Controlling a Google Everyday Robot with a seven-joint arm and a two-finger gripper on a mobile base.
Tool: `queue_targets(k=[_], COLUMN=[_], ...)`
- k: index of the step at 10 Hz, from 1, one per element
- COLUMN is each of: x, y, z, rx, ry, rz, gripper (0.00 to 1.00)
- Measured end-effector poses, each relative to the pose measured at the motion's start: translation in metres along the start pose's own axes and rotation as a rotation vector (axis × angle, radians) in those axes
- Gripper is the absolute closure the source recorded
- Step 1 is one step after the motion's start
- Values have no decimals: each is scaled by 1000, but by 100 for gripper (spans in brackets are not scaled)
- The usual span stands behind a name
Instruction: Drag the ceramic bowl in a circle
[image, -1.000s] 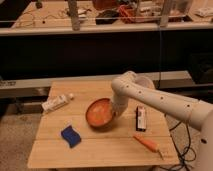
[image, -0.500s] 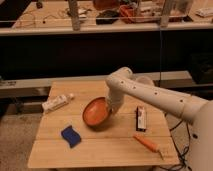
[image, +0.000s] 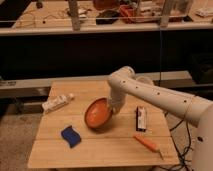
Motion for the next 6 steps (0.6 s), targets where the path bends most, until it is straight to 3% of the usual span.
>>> queue_targets(k=[6], x=[-2], y=[-3], z=[-9], rx=[-4], ry=[14], rz=[-42], gripper=[99])
